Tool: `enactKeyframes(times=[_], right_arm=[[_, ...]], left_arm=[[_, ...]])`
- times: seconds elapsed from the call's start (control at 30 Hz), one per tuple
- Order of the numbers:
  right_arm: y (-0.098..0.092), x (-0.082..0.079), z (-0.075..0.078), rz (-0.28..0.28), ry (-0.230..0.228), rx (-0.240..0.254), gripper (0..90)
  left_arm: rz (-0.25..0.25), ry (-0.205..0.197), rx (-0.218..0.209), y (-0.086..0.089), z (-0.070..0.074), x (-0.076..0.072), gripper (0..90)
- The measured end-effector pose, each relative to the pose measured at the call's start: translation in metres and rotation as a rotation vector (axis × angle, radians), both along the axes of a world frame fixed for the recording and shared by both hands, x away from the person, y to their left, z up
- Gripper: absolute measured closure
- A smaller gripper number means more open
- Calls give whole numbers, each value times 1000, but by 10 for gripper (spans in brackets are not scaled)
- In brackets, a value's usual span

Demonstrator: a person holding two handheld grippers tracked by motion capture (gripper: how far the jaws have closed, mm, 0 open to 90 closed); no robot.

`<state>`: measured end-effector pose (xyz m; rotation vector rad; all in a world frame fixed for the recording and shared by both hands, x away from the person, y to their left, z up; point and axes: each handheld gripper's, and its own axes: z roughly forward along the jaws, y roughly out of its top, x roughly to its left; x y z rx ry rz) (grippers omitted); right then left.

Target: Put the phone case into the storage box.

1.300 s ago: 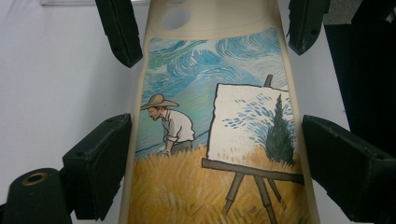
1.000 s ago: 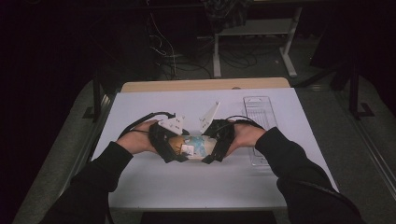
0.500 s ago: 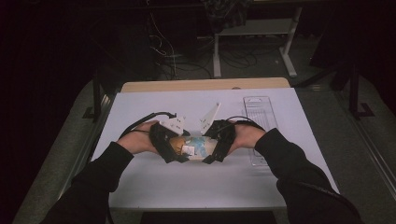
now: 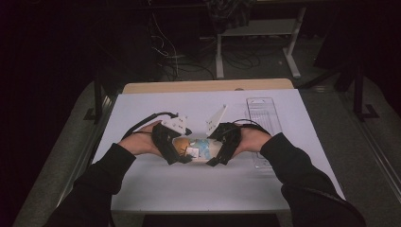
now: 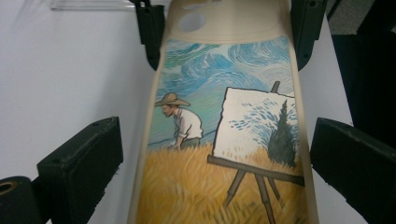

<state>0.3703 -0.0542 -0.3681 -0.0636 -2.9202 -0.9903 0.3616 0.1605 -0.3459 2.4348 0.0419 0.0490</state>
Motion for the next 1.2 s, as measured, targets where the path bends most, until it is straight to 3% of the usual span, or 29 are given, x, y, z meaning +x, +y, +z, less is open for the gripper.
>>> enactKeyframes(times=[0.13, 0.53, 0.73, 0.97, 1.2], right_arm=[[-4, 0, -2, -32, 28, -11, 99], [-17, 6, -3, -114, 29, 7, 98], [-26, 8, -3, -181, 47, 16, 99], [-35, 12, 0, -281, 49, -9, 99], [-37, 13, -4, -332, 31, -6, 99]], left_arm=[[27, 1, -10, 5, 2, 1, 0], [148, -13, -67, 26, 7, 3, 0], [216, -6, -78, 35, 3, 1, 0], [276, -4, -113, 40, -4, -2, 0], [357, -31, -102, 46, -12, -6, 0]])
